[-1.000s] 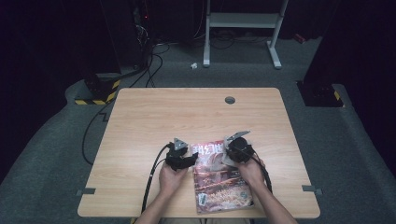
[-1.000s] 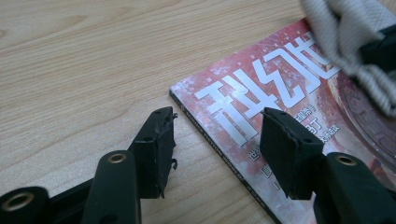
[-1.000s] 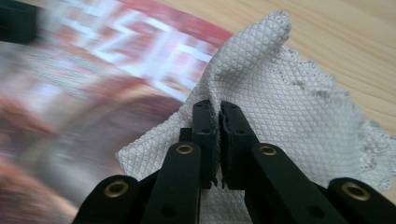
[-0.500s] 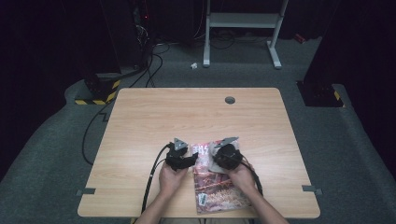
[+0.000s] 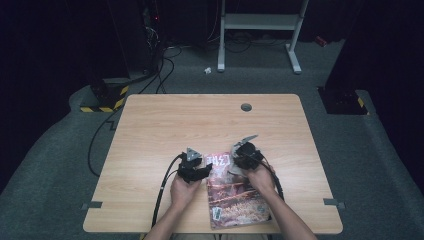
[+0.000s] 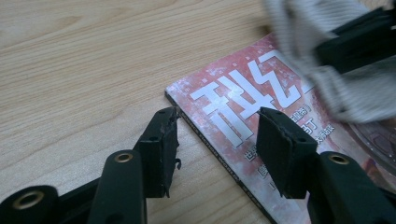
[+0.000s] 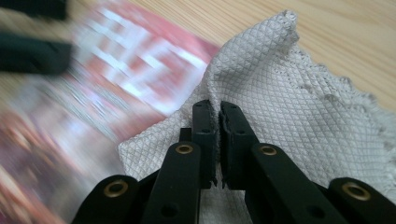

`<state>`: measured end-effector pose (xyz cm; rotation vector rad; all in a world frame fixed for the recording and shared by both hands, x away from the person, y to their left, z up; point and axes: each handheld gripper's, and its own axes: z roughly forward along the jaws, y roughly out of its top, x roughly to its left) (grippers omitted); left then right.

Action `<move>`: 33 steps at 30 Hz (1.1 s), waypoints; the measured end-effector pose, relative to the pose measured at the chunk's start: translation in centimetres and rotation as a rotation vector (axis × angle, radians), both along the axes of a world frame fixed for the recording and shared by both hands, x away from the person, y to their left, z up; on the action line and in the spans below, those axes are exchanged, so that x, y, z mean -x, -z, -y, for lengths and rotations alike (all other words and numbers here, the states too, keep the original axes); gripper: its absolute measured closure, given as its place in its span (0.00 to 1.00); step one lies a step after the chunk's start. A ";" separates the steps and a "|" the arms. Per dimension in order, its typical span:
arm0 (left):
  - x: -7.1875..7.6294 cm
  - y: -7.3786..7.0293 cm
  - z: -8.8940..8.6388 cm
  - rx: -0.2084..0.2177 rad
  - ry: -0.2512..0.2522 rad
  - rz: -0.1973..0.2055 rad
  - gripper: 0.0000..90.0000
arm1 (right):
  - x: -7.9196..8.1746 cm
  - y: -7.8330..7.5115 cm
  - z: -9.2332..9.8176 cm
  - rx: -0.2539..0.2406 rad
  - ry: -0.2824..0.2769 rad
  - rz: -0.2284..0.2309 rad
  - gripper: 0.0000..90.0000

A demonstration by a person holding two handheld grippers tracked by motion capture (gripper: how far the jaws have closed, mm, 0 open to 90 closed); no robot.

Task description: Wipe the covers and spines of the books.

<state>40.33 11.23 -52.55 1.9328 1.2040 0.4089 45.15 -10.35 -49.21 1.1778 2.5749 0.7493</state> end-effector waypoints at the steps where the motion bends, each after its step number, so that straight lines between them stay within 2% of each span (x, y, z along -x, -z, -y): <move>1: 0.0 0.0 0.0 0.001 0.001 -0.001 0.54 | -0.1 0.0 -0.8 -0.004 -0.011 -0.002 0.94; 3: 0.0 0.0 0.1 0.005 0.006 0.001 0.54 | -0.4 0.0 -3.1 0.000 -0.039 -0.018 0.94; 4: 0.1 0.0 0.1 0.004 0.010 0.002 0.54 | -0.6 0.0 -4.1 0.009 -0.074 -0.006 0.94; 7: 0.1 0.0 0.1 0.002 0.014 -0.001 0.55 | -1.1 -0.1 -6.4 0.013 -0.103 -0.020 0.94; 10: 0.1 0.0 0.1 0.002 0.015 -0.001 0.55 | -1.6 0.1 -6.6 -0.030 -0.101 -0.042 0.94; 12: 0.1 0.0 0.1 0.004 0.015 -0.001 0.55 | -1.7 0.1 -6.3 -0.050 -0.102 -0.055 0.94; 15: 0.1 0.0 0.1 0.005 0.016 -0.002 0.55 | -2.0 0.0 -5.4 -0.028 -0.092 -0.044 0.94; 18: 0.1 0.0 0.1 0.011 0.023 -0.003 0.57 | -2.5 -0.1 -3.3 -0.003 -0.012 -0.032 0.94; 20: 0.1 0.0 0.1 0.011 0.026 -0.003 0.58 | -2.9 -0.1 -1.0 0.020 0.040 -0.012 0.95; 22: 0.1 0.0 0.1 0.015 0.030 -0.003 0.59 | -2.9 -0.2 0.3 0.029 0.071 -0.009 0.95; 25: 0.0 0.0 0.2 0.020 0.044 -0.004 0.61 | -2.7 -0.2 0.7 0.040 0.097 -0.004 0.94; 26: 0.0 0.0 0.3 0.013 0.047 0.001 0.62 | -2.6 -0.2 0.5 0.050 0.089 0.008 0.94; 27: 0.0 0.0 0.3 0.013 0.046 0.001 0.62 | -2.5 -0.2 -0.4 0.052 0.047 0.012 0.94; 29: 0.0 0.0 0.3 0.014 0.046 0.000 0.62 | -2.2 -0.2 -1.9 0.064 0.004 0.019 0.94; 33: 0.0 0.0 0.3 0.013 0.046 0.001 0.62 | -1.7 0.1 -5.6 -0.002 -0.084 0.008 0.94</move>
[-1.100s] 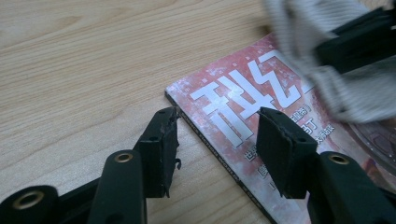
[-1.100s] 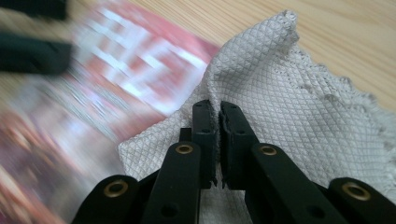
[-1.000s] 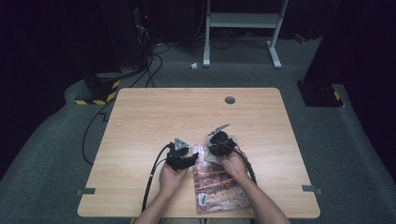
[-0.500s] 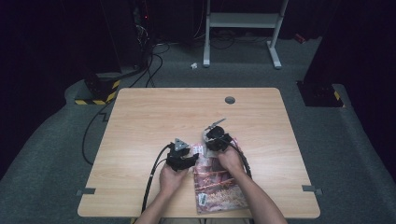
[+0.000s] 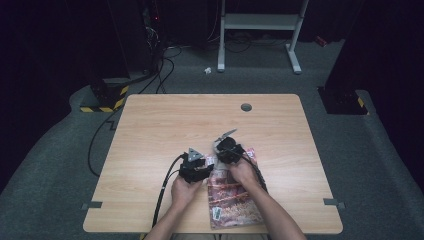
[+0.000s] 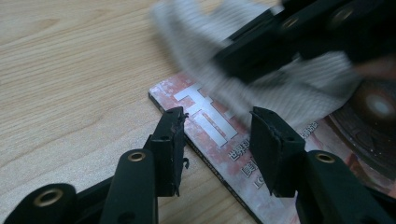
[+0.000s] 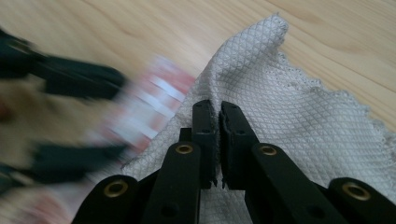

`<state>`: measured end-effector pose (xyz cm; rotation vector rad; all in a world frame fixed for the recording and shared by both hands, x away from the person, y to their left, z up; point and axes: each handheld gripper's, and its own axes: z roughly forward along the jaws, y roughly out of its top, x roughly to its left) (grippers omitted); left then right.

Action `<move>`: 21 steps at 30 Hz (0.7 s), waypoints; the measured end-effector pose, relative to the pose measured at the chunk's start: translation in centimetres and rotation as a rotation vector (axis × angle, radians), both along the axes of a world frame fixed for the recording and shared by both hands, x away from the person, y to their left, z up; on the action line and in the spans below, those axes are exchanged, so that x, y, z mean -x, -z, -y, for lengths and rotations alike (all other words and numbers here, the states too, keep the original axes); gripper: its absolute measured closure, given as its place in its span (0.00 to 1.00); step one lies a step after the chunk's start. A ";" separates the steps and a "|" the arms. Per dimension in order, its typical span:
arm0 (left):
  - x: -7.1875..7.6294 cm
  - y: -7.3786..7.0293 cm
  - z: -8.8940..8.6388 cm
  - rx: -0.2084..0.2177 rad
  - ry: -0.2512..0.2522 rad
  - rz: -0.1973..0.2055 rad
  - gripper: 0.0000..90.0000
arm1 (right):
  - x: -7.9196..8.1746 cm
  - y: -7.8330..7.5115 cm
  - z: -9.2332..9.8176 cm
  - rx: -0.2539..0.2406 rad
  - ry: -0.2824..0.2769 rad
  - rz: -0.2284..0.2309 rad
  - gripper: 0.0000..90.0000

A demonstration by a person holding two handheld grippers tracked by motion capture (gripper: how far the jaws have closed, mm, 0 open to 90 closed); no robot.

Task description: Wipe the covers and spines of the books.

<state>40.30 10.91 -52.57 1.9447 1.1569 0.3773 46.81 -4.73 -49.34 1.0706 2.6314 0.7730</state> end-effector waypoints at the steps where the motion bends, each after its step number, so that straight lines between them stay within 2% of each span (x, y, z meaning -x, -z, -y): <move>1: 0.0 0.0 0.0 0.002 -0.002 0.001 0.62 | 0.1 0.0 -0.8 -0.006 -0.017 0.003 0.94; 3: 0.0 0.0 0.0 0.001 -0.001 0.000 0.62 | 0.2 0.2 -1.6 -0.021 -0.027 0.005 0.94; 6: 0.0 0.0 0.0 0.001 -0.001 -0.002 0.61 | -0.1 0.3 -1.0 -0.061 -0.020 -0.021 0.95; 8: 0.0 0.0 0.0 0.004 -0.004 -0.005 0.61 | -0.4 0.2 -0.4 -0.047 -0.004 -0.013 0.95; 10: 0.0 0.0 0.0 0.004 -0.005 -0.006 0.61 | -0.8 0.2 0.8 -0.038 0.031 0.000 0.95; 15: 0.0 0.0 0.0 0.002 -0.006 -0.005 0.61 | -1.9 0.1 5.5 -0.032 0.146 0.007 0.95; 19: 0.0 0.0 0.0 0.003 -0.008 -0.004 0.60 | -1.9 0.0 8.5 -0.016 0.195 0.015 0.95; 21: 0.0 0.0 0.0 0.002 -0.009 -0.004 0.60 | -1.7 0.1 9.7 -0.026 0.210 0.012 0.95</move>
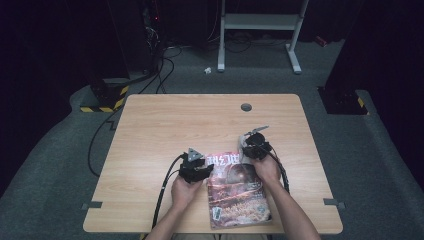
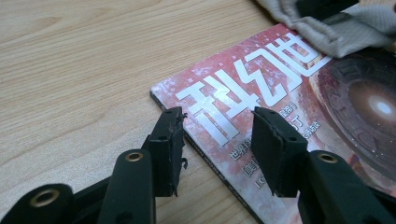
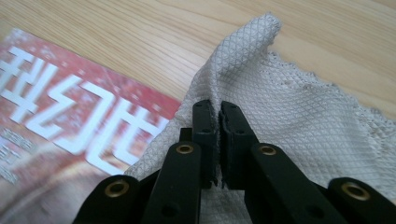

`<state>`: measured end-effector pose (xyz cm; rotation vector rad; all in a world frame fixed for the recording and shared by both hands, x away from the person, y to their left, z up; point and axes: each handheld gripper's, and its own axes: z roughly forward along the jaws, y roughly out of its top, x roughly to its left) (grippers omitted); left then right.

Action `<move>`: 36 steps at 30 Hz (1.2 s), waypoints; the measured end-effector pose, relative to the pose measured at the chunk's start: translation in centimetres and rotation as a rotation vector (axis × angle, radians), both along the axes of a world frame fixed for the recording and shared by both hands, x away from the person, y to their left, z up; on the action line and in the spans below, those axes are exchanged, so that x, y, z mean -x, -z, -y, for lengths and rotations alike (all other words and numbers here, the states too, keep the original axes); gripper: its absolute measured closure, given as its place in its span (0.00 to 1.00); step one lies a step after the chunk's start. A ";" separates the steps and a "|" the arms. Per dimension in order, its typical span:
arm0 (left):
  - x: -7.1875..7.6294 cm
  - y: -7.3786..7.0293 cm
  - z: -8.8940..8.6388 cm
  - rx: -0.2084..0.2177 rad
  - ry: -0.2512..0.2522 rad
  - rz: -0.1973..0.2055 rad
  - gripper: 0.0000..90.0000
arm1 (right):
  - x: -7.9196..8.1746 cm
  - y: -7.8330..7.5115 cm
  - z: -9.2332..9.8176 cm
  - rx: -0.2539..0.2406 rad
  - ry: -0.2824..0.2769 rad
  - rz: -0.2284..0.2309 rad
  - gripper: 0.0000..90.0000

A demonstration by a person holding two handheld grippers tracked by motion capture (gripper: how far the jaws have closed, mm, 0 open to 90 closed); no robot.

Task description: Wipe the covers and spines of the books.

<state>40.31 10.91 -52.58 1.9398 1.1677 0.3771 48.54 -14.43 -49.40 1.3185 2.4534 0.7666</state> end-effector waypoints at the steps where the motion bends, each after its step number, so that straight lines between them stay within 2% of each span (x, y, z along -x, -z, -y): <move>1: 0.0 0.0 0.0 0.001 0.000 0.000 0.60 | 0.1 0.0 0.5 -0.005 0.005 0.001 0.95; 6: 0.0 0.0 0.1 -0.003 -0.004 0.004 0.60 | 0.9 0.0 2.1 -0.011 0.017 0.002 0.95; 10: 0.1 0.0 0.2 -0.018 -0.005 0.013 0.60 | 2.2 -0.1 2.7 -0.002 -0.006 -0.002 0.94; 15: 0.2 0.0 0.3 -0.022 -0.011 0.018 0.60 | 5.4 0.0 3.6 0.000 -0.066 0.009 0.94; 21: 0.1 0.0 0.4 -0.020 -0.019 0.017 0.60 | 9.0 0.1 5.0 -0.014 -0.101 0.011 0.94; 26: 0.1 -0.1 0.5 -0.023 -0.024 0.019 0.61 | 11.3 0.6 6.6 -0.010 -0.119 0.002 0.93; 30: 0.0 0.0 0.3 -0.012 -0.034 0.007 0.59 | 11.4 0.6 7.3 0.005 -0.104 0.012 0.93; 33: -0.2 0.0 0.3 -0.001 -0.049 0.000 0.58 | 10.4 0.5 7.6 0.019 -0.068 0.024 0.92; 36: -0.3 0.0 0.1 0.007 -0.056 -0.005 0.58 | 9.1 0.5 7.9 0.024 -0.012 0.029 0.87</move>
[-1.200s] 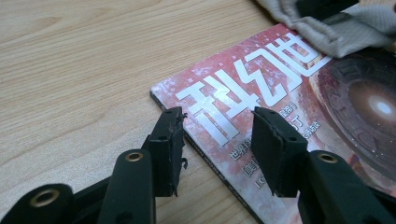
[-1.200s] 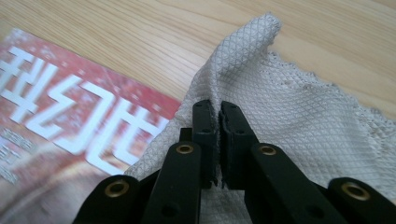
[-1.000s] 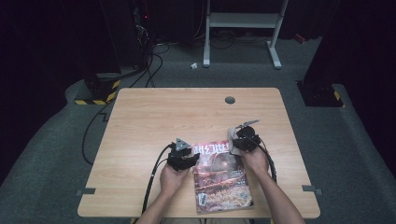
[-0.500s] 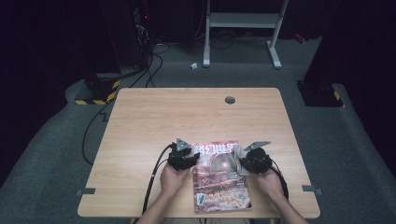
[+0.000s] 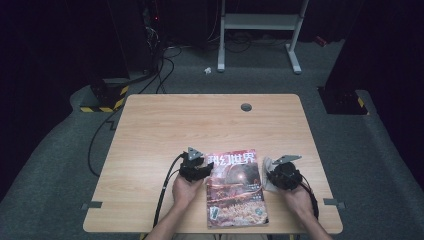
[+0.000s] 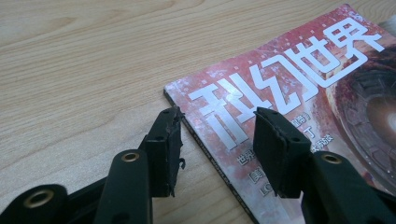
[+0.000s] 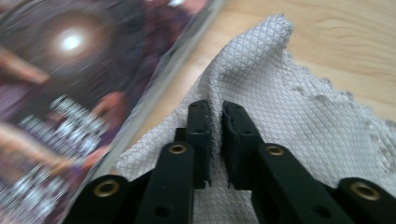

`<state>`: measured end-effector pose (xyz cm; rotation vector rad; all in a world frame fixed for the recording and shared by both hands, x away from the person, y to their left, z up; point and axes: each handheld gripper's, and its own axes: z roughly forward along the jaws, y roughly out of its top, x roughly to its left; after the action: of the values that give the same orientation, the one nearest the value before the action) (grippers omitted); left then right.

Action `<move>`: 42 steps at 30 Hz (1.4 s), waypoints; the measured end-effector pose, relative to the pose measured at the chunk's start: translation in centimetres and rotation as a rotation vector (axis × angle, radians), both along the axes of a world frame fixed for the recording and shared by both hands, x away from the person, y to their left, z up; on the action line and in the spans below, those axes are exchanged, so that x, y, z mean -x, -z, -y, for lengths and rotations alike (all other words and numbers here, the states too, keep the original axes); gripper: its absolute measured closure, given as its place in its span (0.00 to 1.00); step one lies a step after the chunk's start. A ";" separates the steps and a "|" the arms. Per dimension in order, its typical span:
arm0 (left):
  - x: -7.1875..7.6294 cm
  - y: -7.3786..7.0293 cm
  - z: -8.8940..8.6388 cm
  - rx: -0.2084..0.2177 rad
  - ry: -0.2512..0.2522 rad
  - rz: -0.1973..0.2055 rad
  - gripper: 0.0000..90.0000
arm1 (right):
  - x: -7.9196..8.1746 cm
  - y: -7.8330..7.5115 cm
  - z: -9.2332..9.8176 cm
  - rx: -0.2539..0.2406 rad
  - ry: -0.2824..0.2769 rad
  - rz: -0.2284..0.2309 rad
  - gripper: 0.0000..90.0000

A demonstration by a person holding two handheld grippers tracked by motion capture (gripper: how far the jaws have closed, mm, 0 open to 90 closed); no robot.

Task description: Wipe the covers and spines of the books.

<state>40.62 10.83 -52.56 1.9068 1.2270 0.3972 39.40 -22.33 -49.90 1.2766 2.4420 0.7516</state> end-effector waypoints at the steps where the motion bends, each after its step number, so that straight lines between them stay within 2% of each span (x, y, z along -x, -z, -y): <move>1: 0.0 0.0 -0.1 0.002 0.000 -0.004 0.57 | -0.2 -0.1 0.0 -0.001 0.011 -0.003 0.84; 3: 0.2 -0.2 -0.3 0.004 0.000 -0.026 0.56 | -0.5 -0.3 0.0 -0.006 0.028 -0.004 0.79; 8: 1.4 -1.0 -0.3 0.002 0.039 -0.092 0.50 | 0.4 -1.5 -0.1 -0.045 0.006 0.035 0.70; 15: 4.0 -1.8 0.0 0.001 0.086 -0.093 0.50 | 2.0 -2.4 -0.8 -0.123 -0.045 0.049 0.67; 21: 5.9 -2.4 0.7 -0.033 0.123 -0.078 0.51 | 3.1 -2.2 -1.3 -0.169 -0.076 0.042 0.70; 26: 6.8 -2.2 1.2 -0.077 0.126 -0.090 0.50 | 4.1 -1.6 -1.5 -0.154 -0.089 0.026 0.73; 33: 8.1 -1.9 1.4 -0.069 0.120 -0.103 0.49 | 5.0 -0.8 -1.4 -0.165 -0.090 0.001 0.72; 36: 8.6 -1.8 1.6 -0.082 0.128 -0.101 0.49 | 5.2 -0.4 -1.4 -0.157 -0.093 -0.018 0.70; 40: 8.7 -1.4 1.9 -0.094 0.135 -0.111 0.50 | 5.4 0.2 -1.7 -0.147 -0.087 -0.052 0.67; 42: 8.7 -1.3 1.9 -0.092 0.132 -0.112 0.50 | 5.4 0.4 -1.8 -0.149 -0.090 -0.045 0.67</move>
<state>31.95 8.97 -51.22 2.0998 1.1633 0.2841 34.03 -20.51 -50.31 1.2549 2.5350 0.9546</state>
